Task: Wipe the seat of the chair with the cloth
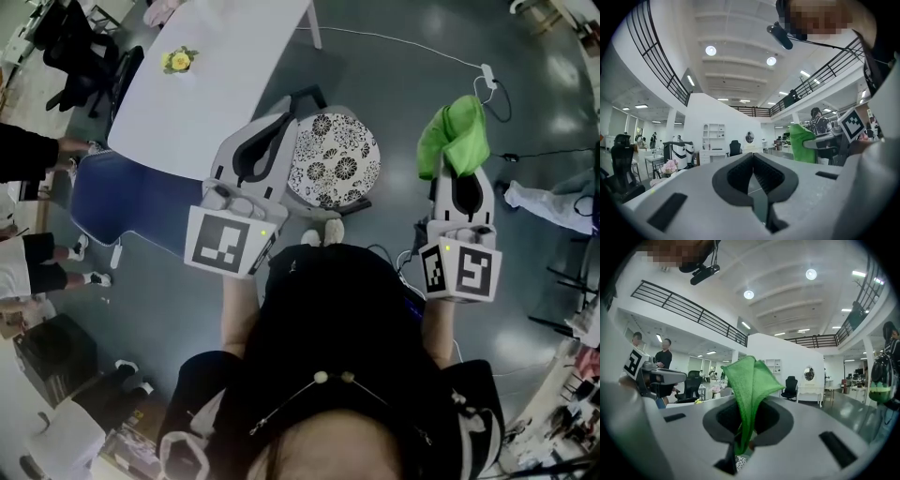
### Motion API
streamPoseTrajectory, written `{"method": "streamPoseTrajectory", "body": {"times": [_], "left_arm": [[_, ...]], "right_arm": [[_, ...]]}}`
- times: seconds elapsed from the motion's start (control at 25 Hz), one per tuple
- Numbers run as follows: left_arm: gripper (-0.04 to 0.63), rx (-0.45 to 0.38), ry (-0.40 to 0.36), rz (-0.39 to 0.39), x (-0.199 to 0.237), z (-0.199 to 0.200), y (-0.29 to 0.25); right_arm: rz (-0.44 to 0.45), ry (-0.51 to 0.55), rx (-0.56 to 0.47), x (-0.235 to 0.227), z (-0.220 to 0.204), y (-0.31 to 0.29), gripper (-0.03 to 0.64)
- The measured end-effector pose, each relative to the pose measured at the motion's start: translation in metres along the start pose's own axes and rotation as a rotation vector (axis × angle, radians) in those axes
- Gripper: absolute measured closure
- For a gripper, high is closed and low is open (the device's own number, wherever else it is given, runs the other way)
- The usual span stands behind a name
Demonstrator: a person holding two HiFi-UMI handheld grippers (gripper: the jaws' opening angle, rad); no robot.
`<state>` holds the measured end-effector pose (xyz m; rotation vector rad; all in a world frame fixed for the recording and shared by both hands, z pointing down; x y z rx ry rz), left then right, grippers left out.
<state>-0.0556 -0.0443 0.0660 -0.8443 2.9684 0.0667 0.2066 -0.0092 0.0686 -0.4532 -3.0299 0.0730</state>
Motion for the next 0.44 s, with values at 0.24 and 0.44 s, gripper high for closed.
{"method": "streamPoseTrajectory", "body": {"times": [0.24, 0.44], "left_arm": [[0.589, 0.002, -0.002, 0.001, 0.0, 0.002, 0.001], [0.589, 0.0, -0.001, -0.005, -0.002, 0.001, 0.001]], "right_arm": [[-0.017, -0.027, 0.012, -0.005, -0.001, 0.008, 0.574], [-0.039, -0.008, 0.012, -0.005, 0.001, 0.013, 0.574]]}}
Point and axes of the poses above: the fingertips, and each gripper's own axes: y backward along the fingers, x to its left, z out of its top, the point moved 7 cm from there along y, backward along the fingers, and after that the axes turned 6 degrees about z, right-handed, at the moved point
